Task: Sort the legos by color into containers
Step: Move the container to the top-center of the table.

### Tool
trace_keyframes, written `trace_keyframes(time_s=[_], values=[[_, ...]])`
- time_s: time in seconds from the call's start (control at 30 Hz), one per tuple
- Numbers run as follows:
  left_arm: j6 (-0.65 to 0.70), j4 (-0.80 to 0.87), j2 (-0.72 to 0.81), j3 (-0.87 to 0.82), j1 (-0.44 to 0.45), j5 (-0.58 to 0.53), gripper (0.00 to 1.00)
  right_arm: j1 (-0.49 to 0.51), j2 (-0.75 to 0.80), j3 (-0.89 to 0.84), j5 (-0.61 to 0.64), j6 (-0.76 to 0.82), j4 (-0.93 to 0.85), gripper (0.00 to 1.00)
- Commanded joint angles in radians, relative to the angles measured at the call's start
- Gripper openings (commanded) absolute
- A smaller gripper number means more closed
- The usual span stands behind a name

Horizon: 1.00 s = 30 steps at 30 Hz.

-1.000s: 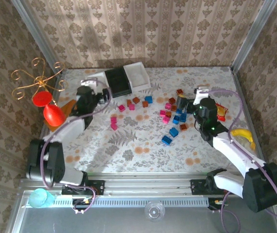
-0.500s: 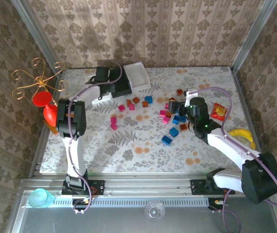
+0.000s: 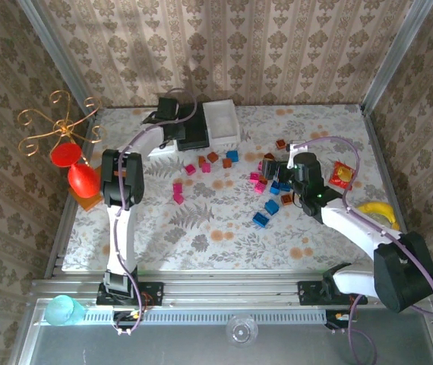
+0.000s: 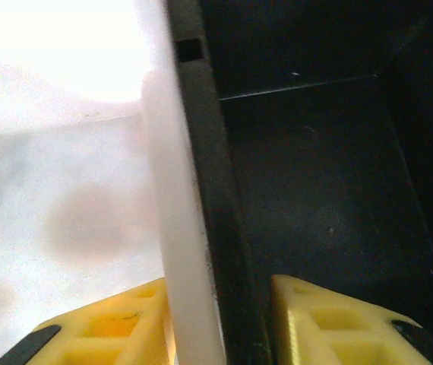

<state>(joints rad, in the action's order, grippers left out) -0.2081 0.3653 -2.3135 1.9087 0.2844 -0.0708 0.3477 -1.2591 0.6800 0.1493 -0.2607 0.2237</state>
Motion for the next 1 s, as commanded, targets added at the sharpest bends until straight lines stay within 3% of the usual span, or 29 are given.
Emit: trace_keyframes(time_s=[0.0,0.47,0.7,0.8,0.97], values=[[0.040,0.081,-0.061,0.093,0.041,0.045,0.35,0.004,-0.015,0.019,-0.009,-0.025,-0.018,0.99],[-0.107,0.102,-0.134,0.222,0.108,-0.030,0.38,0.005,-0.083,0.042,-0.065,-0.082,-0.022,0.99],[-0.147,0.061,-0.070,0.206,0.116,-0.014,0.55,0.005,-0.085,0.052,-0.047,-0.078,-0.048,0.99],[-0.135,0.020,0.025,0.128,0.116,-0.003,0.63,0.005,-0.086,0.058,-0.039,-0.083,-0.059,0.99],[-0.113,-0.153,0.297,-0.207,0.114,-0.006,0.73,0.005,-0.082,0.050,-0.030,-0.087,-0.061,0.99]])
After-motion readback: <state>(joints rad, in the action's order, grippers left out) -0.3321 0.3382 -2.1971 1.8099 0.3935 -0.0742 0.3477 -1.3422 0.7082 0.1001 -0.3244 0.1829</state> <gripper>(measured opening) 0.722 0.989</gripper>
